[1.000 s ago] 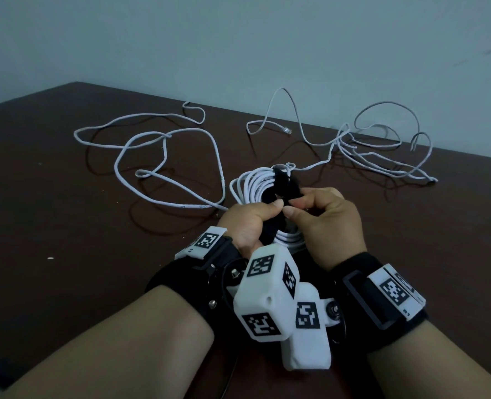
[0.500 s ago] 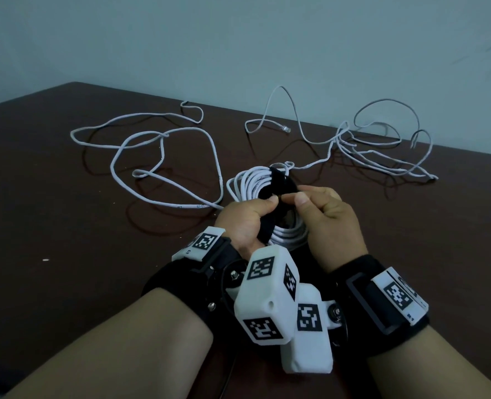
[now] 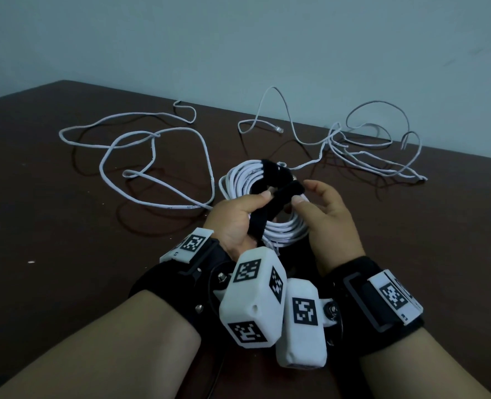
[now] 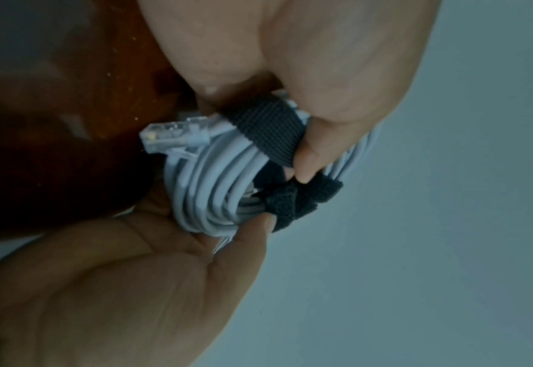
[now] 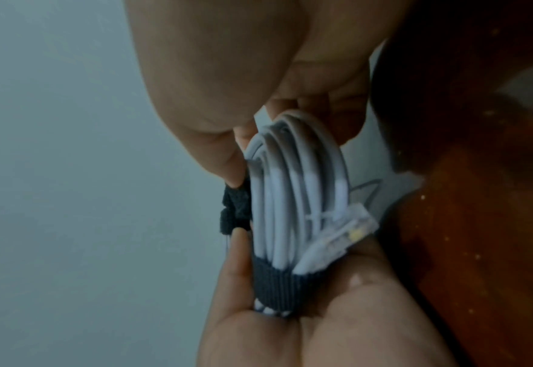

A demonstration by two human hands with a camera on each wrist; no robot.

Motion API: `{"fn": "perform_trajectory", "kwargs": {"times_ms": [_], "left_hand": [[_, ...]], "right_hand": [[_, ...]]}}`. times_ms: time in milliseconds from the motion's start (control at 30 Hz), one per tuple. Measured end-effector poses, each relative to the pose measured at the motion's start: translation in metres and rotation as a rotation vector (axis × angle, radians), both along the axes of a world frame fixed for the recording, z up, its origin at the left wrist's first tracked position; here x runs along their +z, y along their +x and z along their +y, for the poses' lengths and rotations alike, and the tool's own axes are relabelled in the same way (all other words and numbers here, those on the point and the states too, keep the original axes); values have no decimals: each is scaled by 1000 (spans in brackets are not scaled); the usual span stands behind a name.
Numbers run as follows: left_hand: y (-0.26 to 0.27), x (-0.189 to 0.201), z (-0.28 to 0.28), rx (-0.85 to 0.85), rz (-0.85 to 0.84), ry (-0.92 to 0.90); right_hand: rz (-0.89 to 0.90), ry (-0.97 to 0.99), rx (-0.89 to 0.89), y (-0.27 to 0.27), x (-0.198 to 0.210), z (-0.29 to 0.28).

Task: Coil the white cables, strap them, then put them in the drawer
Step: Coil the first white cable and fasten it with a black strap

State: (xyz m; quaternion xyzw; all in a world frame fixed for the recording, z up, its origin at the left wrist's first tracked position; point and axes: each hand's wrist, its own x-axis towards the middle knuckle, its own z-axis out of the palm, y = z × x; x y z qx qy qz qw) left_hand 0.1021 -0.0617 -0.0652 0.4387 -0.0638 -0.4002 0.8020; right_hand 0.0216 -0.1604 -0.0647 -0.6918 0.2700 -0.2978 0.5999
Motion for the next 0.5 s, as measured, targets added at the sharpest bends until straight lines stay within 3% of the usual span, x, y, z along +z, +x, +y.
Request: {"fn": "perform_trajectory", "kwargs": {"times_ms": [300,500], "left_hand": [[-4,4,-4,-5,27,-84],[-2,4,-3,59,51,-6]], "right_hand": [[-32,17,-140,1,-4,-8],[-61,-8,-220,-1,-4,-12]]}}
